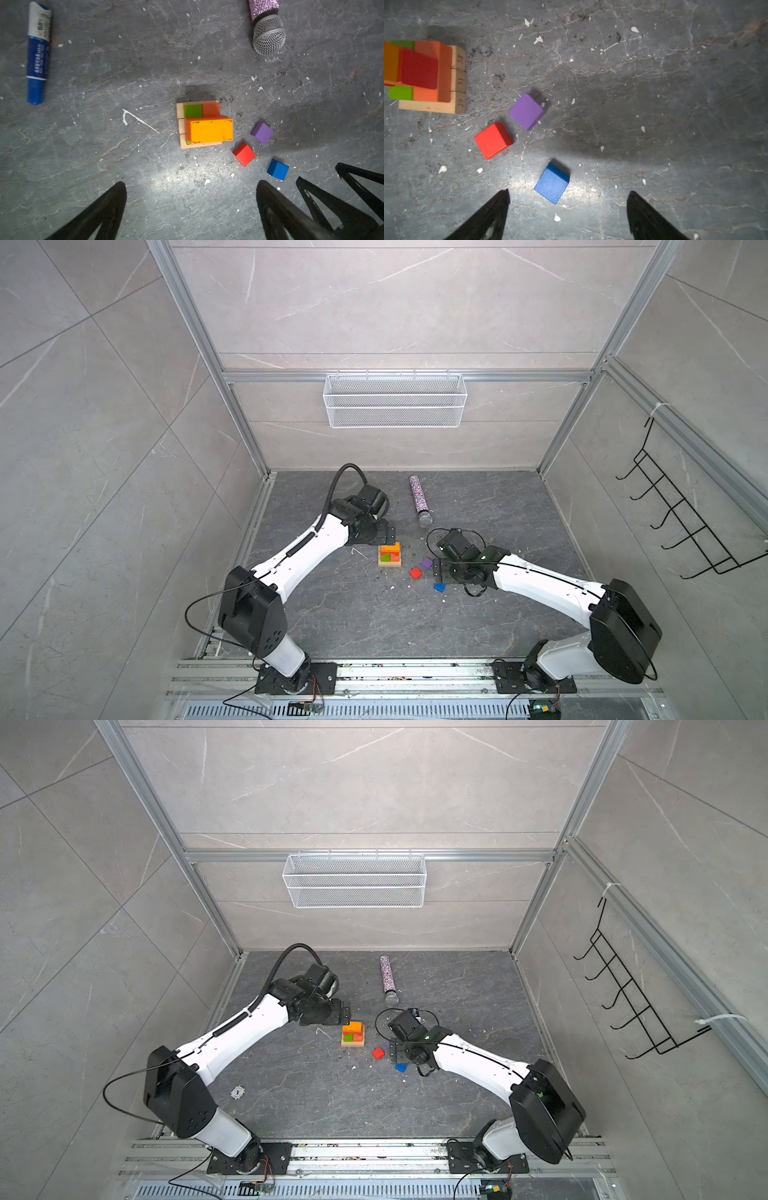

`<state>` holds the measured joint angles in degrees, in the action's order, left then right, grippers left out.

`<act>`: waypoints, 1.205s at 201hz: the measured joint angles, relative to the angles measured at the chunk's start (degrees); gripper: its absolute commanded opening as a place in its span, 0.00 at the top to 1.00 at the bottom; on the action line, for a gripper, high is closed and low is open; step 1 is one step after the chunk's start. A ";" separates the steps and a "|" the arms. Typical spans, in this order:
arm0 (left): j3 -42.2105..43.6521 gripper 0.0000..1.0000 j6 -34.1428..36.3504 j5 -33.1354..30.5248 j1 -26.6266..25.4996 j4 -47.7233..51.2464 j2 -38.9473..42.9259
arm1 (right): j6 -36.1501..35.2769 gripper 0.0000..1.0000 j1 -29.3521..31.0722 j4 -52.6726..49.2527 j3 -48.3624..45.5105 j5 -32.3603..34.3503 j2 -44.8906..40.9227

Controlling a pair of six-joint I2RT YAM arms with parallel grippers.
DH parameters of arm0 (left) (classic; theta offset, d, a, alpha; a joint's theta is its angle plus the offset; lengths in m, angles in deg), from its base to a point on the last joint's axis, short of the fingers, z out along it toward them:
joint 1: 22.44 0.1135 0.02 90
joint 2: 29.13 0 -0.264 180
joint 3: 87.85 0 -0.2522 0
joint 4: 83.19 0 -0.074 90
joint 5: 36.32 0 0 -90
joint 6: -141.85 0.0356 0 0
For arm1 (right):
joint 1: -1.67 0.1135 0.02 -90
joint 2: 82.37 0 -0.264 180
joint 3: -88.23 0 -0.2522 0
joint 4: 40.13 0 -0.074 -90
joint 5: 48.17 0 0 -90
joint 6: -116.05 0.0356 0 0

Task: Build the wood block tower
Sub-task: 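Set the bar on the arch with the left gripper while the right approaches, then close the right gripper on the blue cube while the left gripper withdraws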

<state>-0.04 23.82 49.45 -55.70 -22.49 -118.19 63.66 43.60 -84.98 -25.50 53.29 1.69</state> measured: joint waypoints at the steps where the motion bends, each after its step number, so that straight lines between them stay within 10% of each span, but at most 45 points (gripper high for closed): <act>1: 0.13 0.01 0.07 0.02 0.11 -0.04 0.13 | 0.02 0.17 0.00 0.02 0.00 0.00 0.07; 100: 12.35 0.01 4.35 3.08 10.43 -1.60 15.02 | 7.89 0.29 3.82 1.97 0.00 -0.11 6.27; 242: 13.84 0.01 6.21 12.35 16.83 -1.97 15.43 | 15.61 0.56 5.75 0.72 2.45 1.16 12.28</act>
<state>13.79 30.03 61.80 -38.87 -24.46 -102.76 79.26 49.35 -84.26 -23.05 54.45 13.97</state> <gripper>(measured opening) 0.994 0.471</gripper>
